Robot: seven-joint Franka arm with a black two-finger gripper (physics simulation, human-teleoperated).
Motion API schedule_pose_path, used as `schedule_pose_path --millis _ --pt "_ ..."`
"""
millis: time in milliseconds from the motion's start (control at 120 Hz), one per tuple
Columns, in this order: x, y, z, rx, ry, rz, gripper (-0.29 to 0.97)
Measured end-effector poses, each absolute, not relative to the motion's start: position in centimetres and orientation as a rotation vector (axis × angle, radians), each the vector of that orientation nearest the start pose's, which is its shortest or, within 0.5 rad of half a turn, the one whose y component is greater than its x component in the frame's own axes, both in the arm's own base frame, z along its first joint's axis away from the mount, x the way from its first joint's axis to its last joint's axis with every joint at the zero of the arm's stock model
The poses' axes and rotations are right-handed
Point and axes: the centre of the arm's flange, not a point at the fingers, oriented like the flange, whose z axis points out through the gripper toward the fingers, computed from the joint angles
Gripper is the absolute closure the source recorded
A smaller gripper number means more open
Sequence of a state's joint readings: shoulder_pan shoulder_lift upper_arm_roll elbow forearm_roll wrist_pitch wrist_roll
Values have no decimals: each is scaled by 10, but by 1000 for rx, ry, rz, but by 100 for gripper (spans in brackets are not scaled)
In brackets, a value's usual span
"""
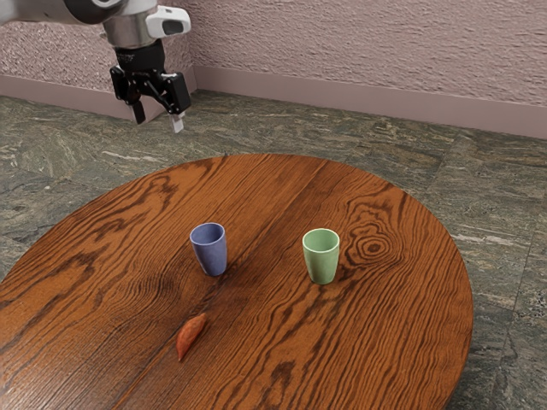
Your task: Place the left cup onto the right cup
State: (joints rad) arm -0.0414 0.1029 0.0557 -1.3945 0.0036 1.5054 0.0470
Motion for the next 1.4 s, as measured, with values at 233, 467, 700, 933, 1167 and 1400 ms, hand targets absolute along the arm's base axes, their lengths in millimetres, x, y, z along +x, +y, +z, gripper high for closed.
schedule_pose_path --millis 233,467,700,933,1167,1400 --pt "578 4 642 -3126 62 -12 2" --pt "587 10 590 -3123 51 67 2" --pt "604 10 525 -3130 50 88 2" --pt "628 6 475 -3126 62 92 2" --pt "639 -17 455 -3148 85 77 2" --pt "649 -23 418 -3184 -16 144 2"
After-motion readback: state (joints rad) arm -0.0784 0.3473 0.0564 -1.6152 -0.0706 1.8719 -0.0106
